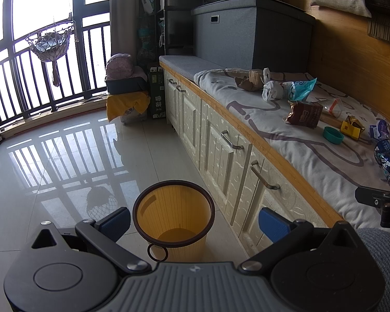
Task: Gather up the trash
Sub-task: 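Grasp the blue crushed can with the right tool while the left tool reaches the red box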
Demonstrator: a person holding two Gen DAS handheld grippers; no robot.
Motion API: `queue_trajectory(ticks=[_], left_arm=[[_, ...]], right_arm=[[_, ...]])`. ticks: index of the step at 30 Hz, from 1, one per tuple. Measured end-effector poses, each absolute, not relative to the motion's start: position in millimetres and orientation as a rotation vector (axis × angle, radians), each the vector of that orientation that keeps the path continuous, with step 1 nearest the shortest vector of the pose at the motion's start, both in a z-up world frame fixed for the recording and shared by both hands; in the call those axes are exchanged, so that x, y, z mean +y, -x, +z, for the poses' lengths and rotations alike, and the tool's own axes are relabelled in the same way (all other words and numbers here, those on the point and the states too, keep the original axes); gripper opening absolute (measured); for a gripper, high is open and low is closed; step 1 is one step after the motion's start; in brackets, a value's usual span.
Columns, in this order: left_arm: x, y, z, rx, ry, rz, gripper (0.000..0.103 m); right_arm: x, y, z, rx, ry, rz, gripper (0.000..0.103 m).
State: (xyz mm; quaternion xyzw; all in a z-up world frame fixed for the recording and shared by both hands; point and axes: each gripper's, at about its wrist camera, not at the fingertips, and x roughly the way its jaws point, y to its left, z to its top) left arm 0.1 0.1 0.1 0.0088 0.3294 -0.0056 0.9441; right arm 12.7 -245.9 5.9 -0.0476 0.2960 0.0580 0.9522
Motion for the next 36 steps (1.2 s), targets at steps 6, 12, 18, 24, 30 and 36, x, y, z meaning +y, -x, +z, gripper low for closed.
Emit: queue_trajectory(ticks=[6, 12, 18, 24, 30, 36], left_arm=[[0.2, 0.0, 0.2, 0.671, -0.018, -0.014, 0.103], [1.4, 2.6, 6.4, 0.656, -0.011, -0.003, 0.103], [-1.3, 5.6, 15.2, 0.613, -0.027, -0.001, 0.103], [-4.7, 3.8, 36.1, 0.537, 0.041, -0.025, 0.103], [-24.6, -10.3, 55.3, 0.507, 0.032, -0.070, 0.103], [-56.4, -34.8, 64.8, 0.511, 0.007, -0.128, 0.103]], right_arm=[[-246.5, -12.8, 6.3, 0.601, 0.098, 0.117, 0.103], [-244.8, -12.7, 7.6, 0.596, 0.115, 0.118, 0.103], [-258.3, -8.0, 18.0, 0.564, 0.084, 0.099, 0.103], [-288.0, -9.4, 34.7, 0.528, -0.012, 0.059, 0.103], [-325.4, -15.9, 51.7, 0.476, -0.079, 0.024, 0.103], [-374.2, -20.0, 57.7, 0.431, -0.162, -0.060, 0.103]])
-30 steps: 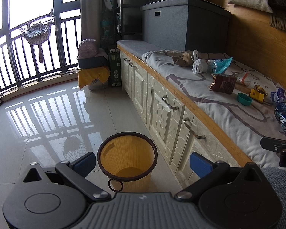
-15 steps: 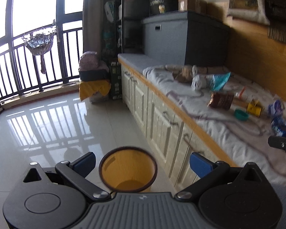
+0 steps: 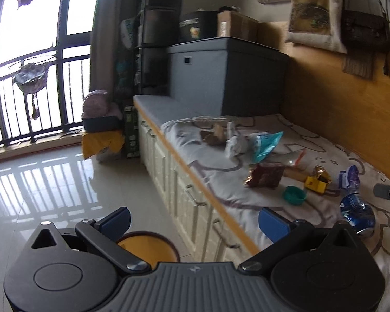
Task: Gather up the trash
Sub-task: 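Grasp the blue crushed can with the right tool while the left tool reaches the red box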
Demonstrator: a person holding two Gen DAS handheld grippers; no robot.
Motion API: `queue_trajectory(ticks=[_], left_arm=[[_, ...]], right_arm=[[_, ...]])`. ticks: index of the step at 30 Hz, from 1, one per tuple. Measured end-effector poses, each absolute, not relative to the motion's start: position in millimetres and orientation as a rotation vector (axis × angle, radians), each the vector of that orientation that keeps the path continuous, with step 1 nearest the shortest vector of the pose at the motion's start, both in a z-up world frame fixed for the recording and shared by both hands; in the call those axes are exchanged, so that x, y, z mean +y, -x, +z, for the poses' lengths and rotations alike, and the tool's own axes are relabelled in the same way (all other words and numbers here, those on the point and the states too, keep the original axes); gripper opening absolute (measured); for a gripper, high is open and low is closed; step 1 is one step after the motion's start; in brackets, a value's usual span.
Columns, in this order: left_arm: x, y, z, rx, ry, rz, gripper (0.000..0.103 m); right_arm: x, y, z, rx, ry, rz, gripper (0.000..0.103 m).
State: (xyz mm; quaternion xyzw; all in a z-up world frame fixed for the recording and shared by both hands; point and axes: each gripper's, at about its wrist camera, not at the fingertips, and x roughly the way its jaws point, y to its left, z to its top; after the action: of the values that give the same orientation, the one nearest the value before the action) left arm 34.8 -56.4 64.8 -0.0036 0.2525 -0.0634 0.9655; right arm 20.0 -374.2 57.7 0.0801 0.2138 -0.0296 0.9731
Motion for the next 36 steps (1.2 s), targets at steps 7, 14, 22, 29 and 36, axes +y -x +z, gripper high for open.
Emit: queue_trajectory(ticks=[7, 14, 22, 29, 36], left_arm=[[-105.6, -74.8, 64.0, 0.557, -0.025, -0.198, 0.103], [-142.1, -114.5, 50.5, 0.637, 0.008, -0.240, 0.103], [-159.0, -142.0, 31.1, 0.715, 0.049, -0.268, 0.103], [-169.8, -149.7, 16.7, 0.769, 0.039, -0.346, 0.103], [-180.4, -174.9, 11.0, 0.758, 0.050, -0.293, 0.103]], right_arm=[[-434.3, -22.8, 46.8, 0.440, -0.301, -0.092, 0.103], [-485.4, -32.2, 21.2, 0.501, -0.474, -0.036, 0.103], [-525.3, -52.7, -10.9, 0.564, -0.688, 0.041, 0.092], [-541.9, -89.1, -41.5, 0.647, -0.844, 0.183, 0.075], [-523.6, -108.7, -51.6, 0.693, -0.893, 0.304, 0.058]])
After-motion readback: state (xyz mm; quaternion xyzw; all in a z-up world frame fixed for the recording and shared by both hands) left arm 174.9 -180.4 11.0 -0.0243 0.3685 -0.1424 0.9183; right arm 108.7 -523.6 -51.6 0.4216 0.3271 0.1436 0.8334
